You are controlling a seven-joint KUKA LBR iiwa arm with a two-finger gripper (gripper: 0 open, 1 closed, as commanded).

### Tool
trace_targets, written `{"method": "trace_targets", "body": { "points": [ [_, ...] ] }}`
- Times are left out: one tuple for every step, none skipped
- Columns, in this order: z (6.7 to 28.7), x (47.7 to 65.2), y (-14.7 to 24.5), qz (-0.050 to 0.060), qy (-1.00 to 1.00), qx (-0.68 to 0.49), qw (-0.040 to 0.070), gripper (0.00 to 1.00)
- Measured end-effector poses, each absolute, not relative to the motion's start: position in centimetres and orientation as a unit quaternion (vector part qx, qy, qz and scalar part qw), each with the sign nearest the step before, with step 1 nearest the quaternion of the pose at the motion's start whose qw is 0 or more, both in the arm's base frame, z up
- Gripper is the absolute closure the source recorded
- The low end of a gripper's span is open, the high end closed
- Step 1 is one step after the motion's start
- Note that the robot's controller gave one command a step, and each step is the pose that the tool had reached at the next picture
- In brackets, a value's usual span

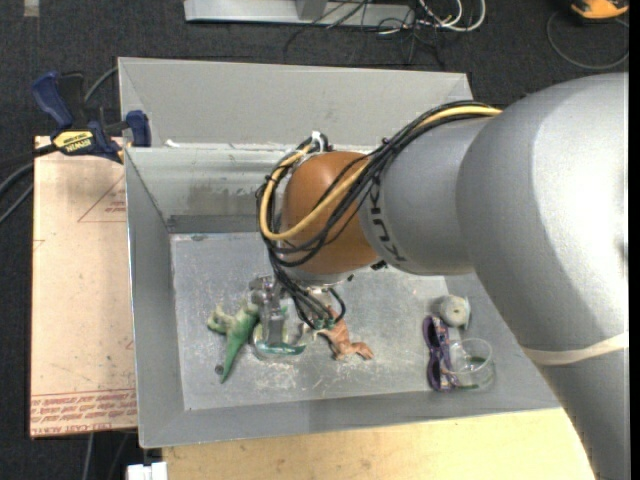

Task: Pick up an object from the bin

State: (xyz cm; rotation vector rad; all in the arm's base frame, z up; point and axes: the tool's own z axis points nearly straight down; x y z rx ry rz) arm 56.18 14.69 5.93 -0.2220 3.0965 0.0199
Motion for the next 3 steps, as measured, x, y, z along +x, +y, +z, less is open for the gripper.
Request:
{"method": "trace_targets", "body": {
  "points": [
    [5.93, 56.17, 14.69, 0.006, 0.997, -0.072, 0.018, 1.0],
    [5.92, 56.17, 14.69, 0.007, 0.997, -0.072, 0.018, 1.0],
    [5.92, 56.17, 14.69, 0.007, 0.997, -0.072, 0.018, 1.0]
  ]
}}
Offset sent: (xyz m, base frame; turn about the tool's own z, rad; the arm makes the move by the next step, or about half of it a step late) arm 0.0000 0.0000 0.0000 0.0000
